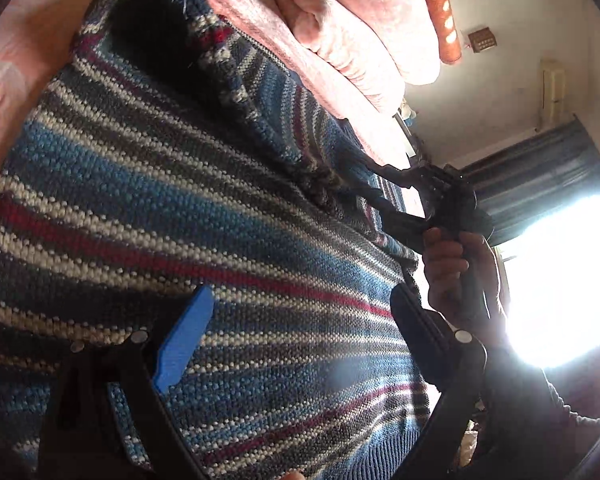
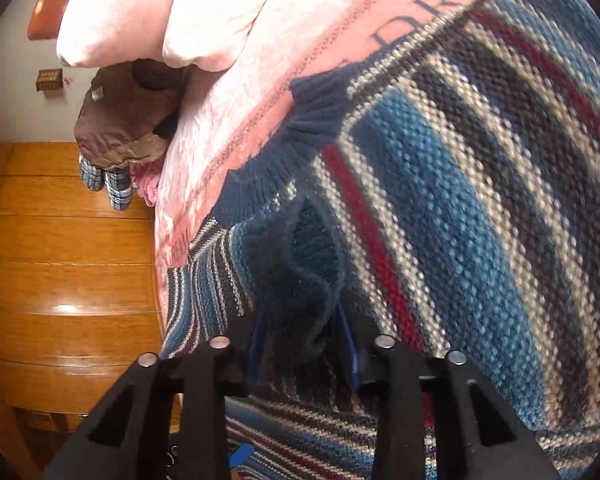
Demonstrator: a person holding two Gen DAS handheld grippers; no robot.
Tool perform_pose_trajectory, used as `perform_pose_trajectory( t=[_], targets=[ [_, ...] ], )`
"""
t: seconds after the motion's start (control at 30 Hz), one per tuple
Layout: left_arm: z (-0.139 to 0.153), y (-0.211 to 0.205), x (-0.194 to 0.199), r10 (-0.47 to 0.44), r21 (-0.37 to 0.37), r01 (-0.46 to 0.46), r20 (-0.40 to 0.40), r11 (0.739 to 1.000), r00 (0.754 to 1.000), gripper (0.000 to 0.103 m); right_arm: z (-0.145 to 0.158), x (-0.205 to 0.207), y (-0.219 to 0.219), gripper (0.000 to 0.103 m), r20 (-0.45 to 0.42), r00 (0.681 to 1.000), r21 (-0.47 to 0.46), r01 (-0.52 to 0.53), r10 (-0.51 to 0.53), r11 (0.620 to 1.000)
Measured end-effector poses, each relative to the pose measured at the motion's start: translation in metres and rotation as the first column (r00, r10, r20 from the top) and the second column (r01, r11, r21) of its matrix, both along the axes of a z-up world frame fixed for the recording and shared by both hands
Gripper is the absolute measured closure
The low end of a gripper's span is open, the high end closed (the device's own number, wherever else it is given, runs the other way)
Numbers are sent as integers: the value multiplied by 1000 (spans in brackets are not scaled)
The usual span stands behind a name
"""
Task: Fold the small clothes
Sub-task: 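Fold the sleeve with the left gripper across the sweater body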
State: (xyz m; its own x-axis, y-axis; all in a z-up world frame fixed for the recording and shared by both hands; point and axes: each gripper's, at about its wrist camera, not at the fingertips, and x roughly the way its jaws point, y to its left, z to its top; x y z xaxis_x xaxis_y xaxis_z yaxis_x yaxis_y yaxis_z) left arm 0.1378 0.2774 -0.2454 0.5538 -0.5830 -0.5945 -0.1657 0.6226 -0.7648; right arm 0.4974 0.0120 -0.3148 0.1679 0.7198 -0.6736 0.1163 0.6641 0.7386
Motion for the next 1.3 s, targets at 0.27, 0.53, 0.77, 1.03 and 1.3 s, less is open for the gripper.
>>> perform_pose_trajectory(
  t=[0.27, 0.53, 0.77, 1.03, 1.3],
  targets=[
    [-5, 17, -9, 43, -32, -43, -2, 999, 999, 13, 94, 14, 30, 97, 191, 975, -162, -82, 112, 983],
    [-4, 16, -7, 35, -21, -35, -4, 999, 999, 14, 157, 22, 11, 97, 279, 947, -263, -83, 158, 961],
    [-2, 6, 4, 19, -14, -19, -3, 1000, 1000, 14, 147, 22, -32, 97, 266, 955, -282, -55, 133, 958],
    [1, -2, 9, -11, -5, 11, 6, 1000, 1000, 15, 90, 15, -74, 97, 196, 976, -297, -34, 96, 954],
    [23, 4, 24, 4, -37, -2, 56, 999, 998, 15, 36, 14, -101, 97, 137, 988, -321, -20, 68, 947]
  ],
)
